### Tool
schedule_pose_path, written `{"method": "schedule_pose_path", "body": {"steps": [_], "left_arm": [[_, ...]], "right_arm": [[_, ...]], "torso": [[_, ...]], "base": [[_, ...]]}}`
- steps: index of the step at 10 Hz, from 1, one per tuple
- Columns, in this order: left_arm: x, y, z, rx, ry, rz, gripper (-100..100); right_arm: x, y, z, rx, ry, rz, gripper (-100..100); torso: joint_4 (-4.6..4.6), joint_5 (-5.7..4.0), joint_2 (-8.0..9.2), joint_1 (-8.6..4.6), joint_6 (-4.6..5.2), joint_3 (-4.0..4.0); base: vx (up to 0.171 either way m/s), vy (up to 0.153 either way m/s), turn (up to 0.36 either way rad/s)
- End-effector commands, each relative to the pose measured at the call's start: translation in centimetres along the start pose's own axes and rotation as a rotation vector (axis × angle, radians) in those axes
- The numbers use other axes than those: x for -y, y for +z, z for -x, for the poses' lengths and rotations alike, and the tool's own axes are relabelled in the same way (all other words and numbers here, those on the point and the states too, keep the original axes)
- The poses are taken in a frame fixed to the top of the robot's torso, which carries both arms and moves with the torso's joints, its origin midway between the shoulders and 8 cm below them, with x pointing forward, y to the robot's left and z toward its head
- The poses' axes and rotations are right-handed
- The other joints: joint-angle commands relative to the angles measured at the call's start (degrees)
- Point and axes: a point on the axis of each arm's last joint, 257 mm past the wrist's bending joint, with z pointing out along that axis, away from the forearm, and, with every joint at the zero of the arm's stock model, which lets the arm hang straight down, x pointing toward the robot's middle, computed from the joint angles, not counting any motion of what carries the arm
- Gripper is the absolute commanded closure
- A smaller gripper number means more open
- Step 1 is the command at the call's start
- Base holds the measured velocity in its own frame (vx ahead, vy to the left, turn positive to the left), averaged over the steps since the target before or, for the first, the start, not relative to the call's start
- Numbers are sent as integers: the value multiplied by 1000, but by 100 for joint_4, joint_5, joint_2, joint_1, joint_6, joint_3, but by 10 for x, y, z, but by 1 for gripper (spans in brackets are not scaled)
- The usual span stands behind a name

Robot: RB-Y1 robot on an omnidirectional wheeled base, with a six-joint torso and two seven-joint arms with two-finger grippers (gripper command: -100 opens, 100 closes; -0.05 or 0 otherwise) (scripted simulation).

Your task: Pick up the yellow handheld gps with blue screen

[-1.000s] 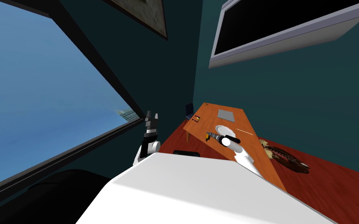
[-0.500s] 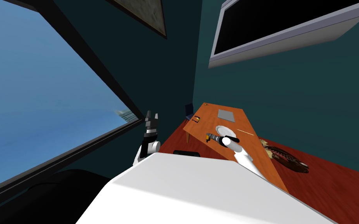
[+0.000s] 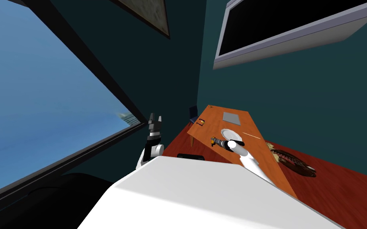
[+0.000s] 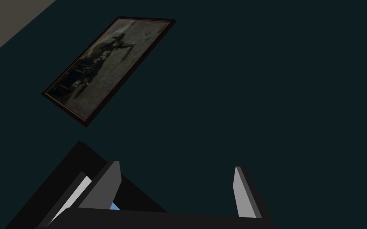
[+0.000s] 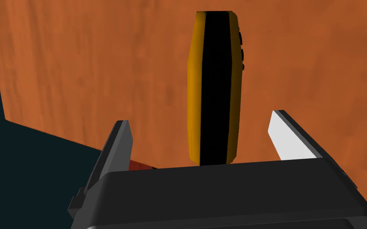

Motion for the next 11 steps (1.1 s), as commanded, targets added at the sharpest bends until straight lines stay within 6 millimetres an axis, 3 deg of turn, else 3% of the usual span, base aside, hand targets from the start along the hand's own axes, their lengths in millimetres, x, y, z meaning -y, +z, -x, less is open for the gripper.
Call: {"method": "schedule_pose_path", "body": {"steps": [1,2,3,11], "left_arm": [[0,0,0,0,0,0,0],[0,0,0,0,0,0,0],[0,0,0,0,0,0,0],[0,0,0,0,0,0,0]], "right_arm": [[0,0,0,0,0,0,-100],[-1,0,2,6,6,1,0],[-8,2,-6,-13,33,14,-100],[-51,9,-51,-131,220,90,-100]], "torso": [[0,0,0,0,0,0],[1,0,4,-2,-1,2],[2,0,8,-3,-1,5],[10,-3,42,-20,-4,25]], "base": [[14,6,-5],[0,0,0],[-48,-20,239],[-115,-49,300]]}}
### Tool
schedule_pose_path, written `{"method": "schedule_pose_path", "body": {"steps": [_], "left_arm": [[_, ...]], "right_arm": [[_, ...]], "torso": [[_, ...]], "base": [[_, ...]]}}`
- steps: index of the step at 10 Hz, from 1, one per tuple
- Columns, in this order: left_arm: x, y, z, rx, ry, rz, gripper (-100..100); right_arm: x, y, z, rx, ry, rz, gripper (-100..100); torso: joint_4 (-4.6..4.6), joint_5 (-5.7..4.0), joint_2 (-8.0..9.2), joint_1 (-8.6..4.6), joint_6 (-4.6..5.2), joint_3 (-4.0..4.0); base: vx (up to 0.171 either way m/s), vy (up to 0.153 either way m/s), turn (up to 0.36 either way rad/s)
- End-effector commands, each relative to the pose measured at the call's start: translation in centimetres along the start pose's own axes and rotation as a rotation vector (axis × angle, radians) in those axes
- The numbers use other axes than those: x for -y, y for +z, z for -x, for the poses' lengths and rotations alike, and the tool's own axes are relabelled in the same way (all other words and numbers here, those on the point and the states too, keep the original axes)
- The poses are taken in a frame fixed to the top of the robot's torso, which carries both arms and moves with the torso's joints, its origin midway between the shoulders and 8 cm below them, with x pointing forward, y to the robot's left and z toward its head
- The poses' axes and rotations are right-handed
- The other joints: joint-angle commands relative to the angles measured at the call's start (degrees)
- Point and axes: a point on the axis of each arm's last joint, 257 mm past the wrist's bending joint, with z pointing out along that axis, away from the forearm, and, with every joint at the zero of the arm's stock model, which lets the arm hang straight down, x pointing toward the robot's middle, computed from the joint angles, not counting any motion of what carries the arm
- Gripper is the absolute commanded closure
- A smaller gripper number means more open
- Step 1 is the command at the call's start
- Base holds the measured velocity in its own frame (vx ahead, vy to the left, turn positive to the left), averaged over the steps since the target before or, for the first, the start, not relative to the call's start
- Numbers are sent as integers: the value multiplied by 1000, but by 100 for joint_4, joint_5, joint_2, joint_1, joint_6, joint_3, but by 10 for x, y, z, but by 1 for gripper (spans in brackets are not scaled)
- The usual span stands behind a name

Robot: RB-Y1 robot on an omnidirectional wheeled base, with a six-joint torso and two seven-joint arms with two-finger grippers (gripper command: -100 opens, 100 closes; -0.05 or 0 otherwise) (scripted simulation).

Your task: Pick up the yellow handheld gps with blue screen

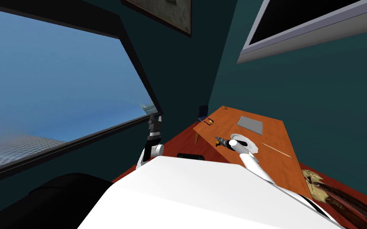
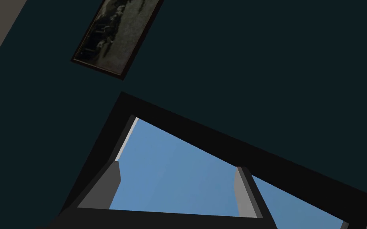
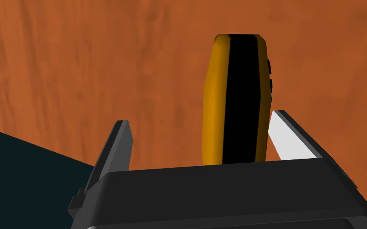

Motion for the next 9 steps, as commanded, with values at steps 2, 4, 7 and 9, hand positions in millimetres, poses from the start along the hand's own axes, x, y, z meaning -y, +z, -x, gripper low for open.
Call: {"method": "schedule_pose_path", "body": {"steps": [2,4,7,9], "left_arm": [[0,0,0,0,0,0,0],[0,0,0,0,0,0,0],[0,0,0,0,0,0,0],[0,0,0,0,0,0,0]], "right_arm": [[-11,4,-7,-21,49,20,-100],[-15,6,-12,-34,77,29,-100],[-15,5,-10,-33,73,30,100],[-14,5,-10,-33,75,28,100]], "torso": [[-1,0,-7,1,6,-3],[-1,2,-7,11,-1,-4],[-3,2,-41,11,0,-20],[-7,4,-45,12,3,-24]], "base": [[-93,-19,140],[-97,-14,254],[-11,-3,-4],[0,0,0]]}}
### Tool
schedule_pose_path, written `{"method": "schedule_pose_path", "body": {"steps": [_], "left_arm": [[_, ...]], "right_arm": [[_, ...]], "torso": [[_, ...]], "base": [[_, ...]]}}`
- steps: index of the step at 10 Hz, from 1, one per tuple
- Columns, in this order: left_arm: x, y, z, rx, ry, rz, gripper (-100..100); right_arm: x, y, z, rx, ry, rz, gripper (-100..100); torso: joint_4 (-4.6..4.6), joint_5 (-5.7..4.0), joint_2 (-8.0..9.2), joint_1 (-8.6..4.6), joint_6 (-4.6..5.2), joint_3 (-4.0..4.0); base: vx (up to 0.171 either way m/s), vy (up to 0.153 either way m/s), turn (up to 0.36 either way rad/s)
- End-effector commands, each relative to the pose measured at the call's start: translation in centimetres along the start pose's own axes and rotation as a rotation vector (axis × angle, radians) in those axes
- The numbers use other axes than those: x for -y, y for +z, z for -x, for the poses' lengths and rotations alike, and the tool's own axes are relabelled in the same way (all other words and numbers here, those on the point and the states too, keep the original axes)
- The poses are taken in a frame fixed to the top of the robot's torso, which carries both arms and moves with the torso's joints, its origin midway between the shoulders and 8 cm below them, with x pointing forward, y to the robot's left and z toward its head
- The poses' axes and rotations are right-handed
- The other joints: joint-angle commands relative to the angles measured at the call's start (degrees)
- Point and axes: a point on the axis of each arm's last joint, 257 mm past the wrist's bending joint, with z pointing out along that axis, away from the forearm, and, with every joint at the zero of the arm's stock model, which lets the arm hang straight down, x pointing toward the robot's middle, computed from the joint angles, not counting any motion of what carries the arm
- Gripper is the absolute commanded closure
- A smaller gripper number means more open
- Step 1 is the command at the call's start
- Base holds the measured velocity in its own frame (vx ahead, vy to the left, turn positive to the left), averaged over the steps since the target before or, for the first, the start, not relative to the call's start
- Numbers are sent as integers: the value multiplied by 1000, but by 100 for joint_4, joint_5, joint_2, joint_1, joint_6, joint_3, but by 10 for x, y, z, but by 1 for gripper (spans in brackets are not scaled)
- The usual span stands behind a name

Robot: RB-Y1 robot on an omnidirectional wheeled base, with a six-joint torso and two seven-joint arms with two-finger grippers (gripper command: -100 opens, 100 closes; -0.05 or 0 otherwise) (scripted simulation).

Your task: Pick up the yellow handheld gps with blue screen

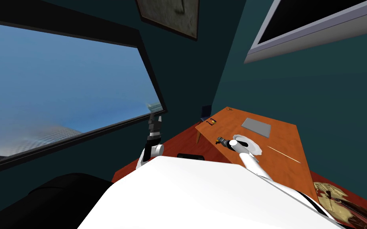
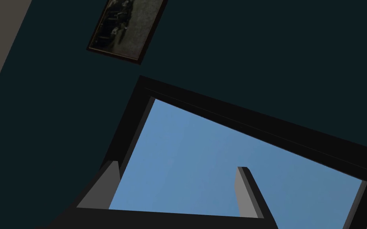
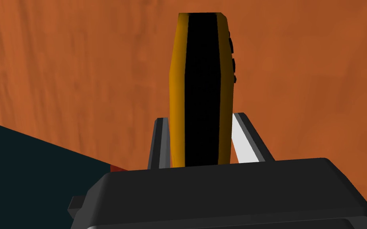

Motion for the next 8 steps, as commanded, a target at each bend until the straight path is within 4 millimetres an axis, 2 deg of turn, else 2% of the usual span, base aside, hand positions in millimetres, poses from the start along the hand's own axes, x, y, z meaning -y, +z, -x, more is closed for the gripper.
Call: {"method": "schedule_pose_path", "body": {"steps": [1,2,3,8], "left_arm": [[0,0,0,0,0,0,0],[0,0,0,0,0,0,0],[0,0,0,0,0,0,0],[0,0,0,0,0,0,0]], "right_arm": [[0,0,0,0,0,0,100],[0,0,0,0,0,0,0],[3,-1,3,12,-25,-8,100],[25,-13,35,86,-163,-60,100]], "torso": [[0,0,0,0,0,0],[0,0,0,0,0,0],[0,0,0,0,1,0],[-8,6,-51,18,3,-27]], "base": [[0,0,0],[0,0,0],[65,5,-299],[141,36,-352]]}}
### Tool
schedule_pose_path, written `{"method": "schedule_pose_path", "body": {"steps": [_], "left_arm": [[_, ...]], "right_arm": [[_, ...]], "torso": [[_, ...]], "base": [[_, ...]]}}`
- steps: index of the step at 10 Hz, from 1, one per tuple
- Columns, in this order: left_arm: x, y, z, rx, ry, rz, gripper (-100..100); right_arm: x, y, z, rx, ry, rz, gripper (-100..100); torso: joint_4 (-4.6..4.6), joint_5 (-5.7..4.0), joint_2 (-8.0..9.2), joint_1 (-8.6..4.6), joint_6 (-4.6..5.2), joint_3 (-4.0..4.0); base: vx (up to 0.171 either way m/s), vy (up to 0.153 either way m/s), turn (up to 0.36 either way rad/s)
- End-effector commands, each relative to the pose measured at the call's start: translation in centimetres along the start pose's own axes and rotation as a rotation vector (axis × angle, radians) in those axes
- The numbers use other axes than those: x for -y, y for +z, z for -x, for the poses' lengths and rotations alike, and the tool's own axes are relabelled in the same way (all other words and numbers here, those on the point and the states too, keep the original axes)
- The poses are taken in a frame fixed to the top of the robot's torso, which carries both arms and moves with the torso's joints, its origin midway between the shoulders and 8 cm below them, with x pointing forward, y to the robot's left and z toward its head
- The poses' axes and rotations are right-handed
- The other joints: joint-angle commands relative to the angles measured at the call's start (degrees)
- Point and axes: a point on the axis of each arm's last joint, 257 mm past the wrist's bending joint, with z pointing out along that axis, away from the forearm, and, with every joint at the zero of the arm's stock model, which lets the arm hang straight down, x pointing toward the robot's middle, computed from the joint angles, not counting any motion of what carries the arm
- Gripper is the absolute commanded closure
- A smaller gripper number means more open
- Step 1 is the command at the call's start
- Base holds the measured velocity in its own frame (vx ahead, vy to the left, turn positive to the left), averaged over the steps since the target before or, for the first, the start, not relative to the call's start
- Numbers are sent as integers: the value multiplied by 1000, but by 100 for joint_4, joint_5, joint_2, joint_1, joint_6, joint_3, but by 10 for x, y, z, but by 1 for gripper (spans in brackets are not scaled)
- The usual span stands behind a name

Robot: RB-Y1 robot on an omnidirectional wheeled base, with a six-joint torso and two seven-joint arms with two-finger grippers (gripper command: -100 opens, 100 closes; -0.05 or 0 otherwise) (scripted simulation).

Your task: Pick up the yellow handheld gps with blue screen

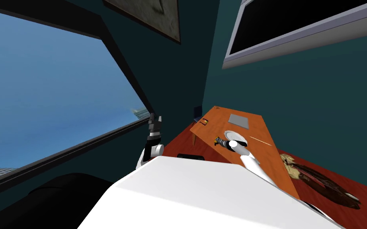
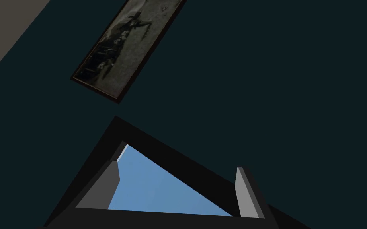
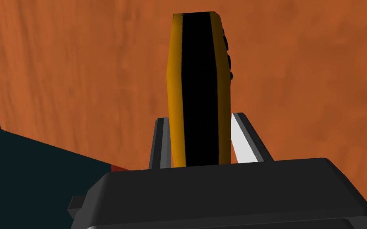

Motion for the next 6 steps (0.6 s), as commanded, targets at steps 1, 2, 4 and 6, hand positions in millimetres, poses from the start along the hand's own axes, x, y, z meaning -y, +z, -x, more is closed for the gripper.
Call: {"method": "schedule_pose_path", "body": {"steps": [1,2,4,6], "left_arm": [[0,0,0,0,0,0,0],[0,0,0,0,0,0,0],[0,0,0,0,0,0,0],[0,0,0,0,0,0,0]], "right_arm": [[11,0,10,27,-48,-21,100],[17,-2,17,44,-75,-34,100],[29,-7,34,79,-130,-60,100],[25,-7,31,70,-116,-52,0]], "torso": [[0,0,0,0,0,0],[0,-3,-5,3,-7,-3],[2,-1,8,3,-5,5],[7,-3,28,-7,-12,15]], "base": [[168,62,-286],[138,58,-348],[128,75,-303],[29,28,-25]]}}
